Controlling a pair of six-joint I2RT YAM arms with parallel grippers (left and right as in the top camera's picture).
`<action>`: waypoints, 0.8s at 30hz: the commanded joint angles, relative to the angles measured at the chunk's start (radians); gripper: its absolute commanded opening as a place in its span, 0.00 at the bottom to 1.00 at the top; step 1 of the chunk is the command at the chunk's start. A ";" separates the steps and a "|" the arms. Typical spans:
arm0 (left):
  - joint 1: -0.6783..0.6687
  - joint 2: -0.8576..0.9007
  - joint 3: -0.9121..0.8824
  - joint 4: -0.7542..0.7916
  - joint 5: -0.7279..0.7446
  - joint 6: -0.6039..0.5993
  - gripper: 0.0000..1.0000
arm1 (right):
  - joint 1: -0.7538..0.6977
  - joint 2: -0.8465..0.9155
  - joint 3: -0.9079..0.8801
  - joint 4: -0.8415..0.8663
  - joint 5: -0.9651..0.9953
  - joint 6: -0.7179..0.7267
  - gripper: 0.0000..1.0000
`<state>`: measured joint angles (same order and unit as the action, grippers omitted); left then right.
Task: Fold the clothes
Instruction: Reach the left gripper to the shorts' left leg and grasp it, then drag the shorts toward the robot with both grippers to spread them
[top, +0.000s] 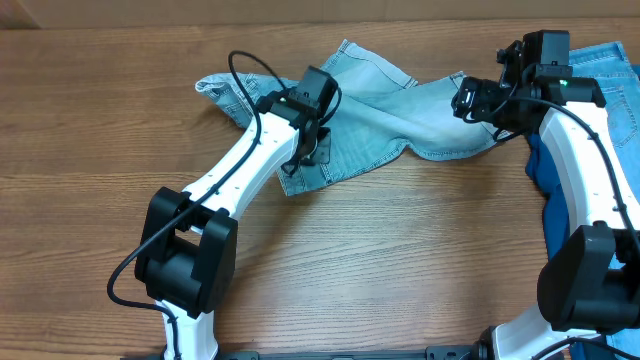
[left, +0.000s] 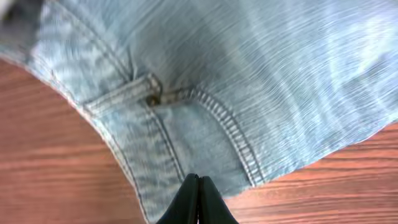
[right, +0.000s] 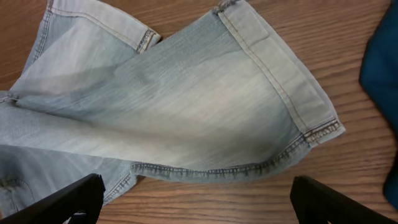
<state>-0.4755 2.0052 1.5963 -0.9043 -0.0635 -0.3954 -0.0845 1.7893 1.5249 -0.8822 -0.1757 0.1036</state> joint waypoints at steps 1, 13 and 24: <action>0.006 0.048 0.005 0.026 -0.014 0.082 0.04 | 0.000 0.003 0.013 0.011 0.004 -0.008 1.00; 0.006 0.296 0.003 -0.181 0.057 0.071 0.04 | 0.000 0.003 0.012 0.006 0.026 -0.008 1.00; 0.005 0.296 -0.054 -0.487 0.089 0.005 0.04 | 0.001 0.003 -0.076 -0.036 0.017 -0.007 1.00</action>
<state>-0.4755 2.2520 1.6032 -1.3846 -0.0132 -0.3672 -0.0845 1.7893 1.4853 -0.9161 -0.1562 0.1036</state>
